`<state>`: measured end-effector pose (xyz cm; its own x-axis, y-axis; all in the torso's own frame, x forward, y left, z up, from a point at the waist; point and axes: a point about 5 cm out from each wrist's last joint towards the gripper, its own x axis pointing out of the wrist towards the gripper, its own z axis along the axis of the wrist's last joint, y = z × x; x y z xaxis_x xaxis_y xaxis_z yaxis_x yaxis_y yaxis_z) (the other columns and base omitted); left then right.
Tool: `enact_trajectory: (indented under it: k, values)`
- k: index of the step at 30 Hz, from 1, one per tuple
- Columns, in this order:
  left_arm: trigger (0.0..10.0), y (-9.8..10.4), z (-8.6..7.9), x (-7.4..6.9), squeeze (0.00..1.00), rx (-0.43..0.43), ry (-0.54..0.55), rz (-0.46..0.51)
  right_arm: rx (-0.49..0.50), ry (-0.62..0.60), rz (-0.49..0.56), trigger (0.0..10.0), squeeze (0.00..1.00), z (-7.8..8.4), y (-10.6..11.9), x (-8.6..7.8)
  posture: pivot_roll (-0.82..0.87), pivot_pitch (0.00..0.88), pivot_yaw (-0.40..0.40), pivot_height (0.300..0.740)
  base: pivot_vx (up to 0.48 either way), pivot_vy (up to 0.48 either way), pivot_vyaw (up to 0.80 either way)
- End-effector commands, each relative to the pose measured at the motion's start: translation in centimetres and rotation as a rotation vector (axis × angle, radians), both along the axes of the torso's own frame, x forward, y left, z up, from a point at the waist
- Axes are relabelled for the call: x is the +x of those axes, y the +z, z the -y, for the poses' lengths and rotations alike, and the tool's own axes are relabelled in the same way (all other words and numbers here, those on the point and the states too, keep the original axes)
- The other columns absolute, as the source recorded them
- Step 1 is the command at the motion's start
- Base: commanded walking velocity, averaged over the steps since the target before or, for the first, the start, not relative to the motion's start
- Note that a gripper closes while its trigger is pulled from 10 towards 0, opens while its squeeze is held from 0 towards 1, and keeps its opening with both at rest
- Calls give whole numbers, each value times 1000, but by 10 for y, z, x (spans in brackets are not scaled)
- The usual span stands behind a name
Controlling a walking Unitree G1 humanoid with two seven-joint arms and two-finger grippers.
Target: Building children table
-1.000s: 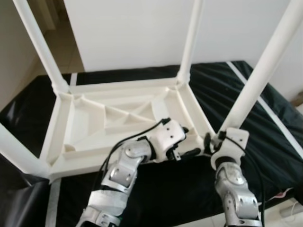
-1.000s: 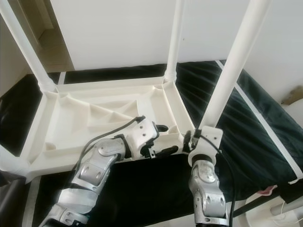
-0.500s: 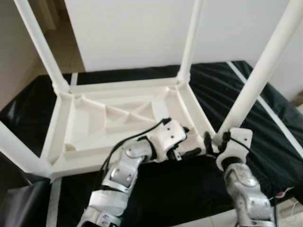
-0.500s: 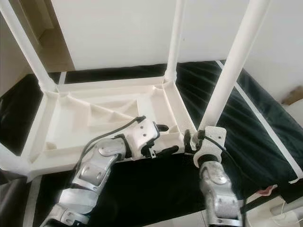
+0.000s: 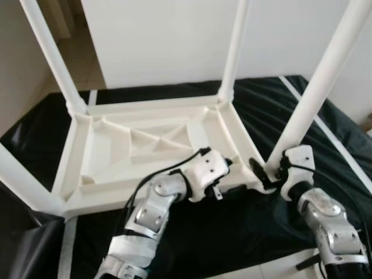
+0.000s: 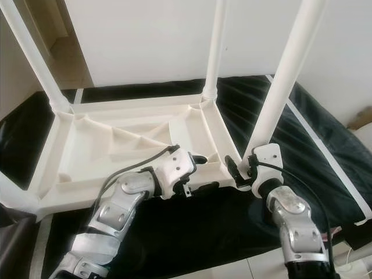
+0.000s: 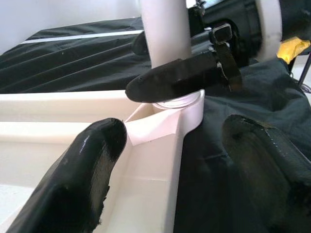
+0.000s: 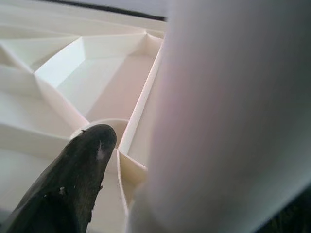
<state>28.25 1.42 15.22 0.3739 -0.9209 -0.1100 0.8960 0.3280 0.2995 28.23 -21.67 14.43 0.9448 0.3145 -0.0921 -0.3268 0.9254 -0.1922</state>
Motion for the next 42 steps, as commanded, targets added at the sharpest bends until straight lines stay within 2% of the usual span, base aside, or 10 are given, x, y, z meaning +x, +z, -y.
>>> enact_trajectory:
  k: [1, 11, 12, 18, 27, 28, 29, 37, 39, 42]
  values:
    - [10000, 3, -3, 5, 0, -21, 122, 33, -19, 37, 12, 10000, 0, 3, 4, 5, -45, 3, -14, 740, 0, 0, 0]
    - [10000, 3, -3, 5, 0, -19, 122, 34, -36, 64, -4, 10000, 0, 5, 2, 6, -40, 6, -15, 740, 0, 0, 0]
    - [10000, 3, -4, 4, 0, -18, 125, 33, -32, 75, -28, 0, 0, 5, -4, 3, -33, 12, -13, 740, 0, 0, 0]
    - [10000, 3, -5, 3, 0, -17, 124, 30, -18, 81, -78, 0, 0, 6, -16, -4, -43, 16, 0, 740, 0, 0, 0]
    - [10000, 4, -3, 3, 0, -16, 111, 30, -13, 86, -100, 0, 0, 12, -21, -10, -54, 20, 6, 740, 0, 0, 0]
    - [10000, 4, -3, 3, 0, -16, 109, 30, -14, 87, -102, 1922, 0, 13, -21, -10, -54, 20, 6, 740, 0, 0, 0]
    - [10000, 4, -2, 3, 0, -17, 107, 30, -18, 85, -104, 10000, 0, 15, -22, -10, -58, 19, 6, 740, 0, 0, 0]
    - [10000, 4, -1, 3, 0, -20, 104, 28, -17, 51, -114, 10000, 0, 14, -24, -8, -58, 19, -1, 740, 0, 0, 0]
    - [10000, 4, 0, 2, 0, -23, 107, 26, -7, -29, -126, 10000, 0, 8, -28, -7, -57, 18, -4, 740, 0, 0, 0]
    - [10000, 4, 0, 2, 0, -25, 109, 24, 12, -81, -130, 10000, 0, 6, -29, -5, -57, 18, -7, 740, 0, 0, 0]
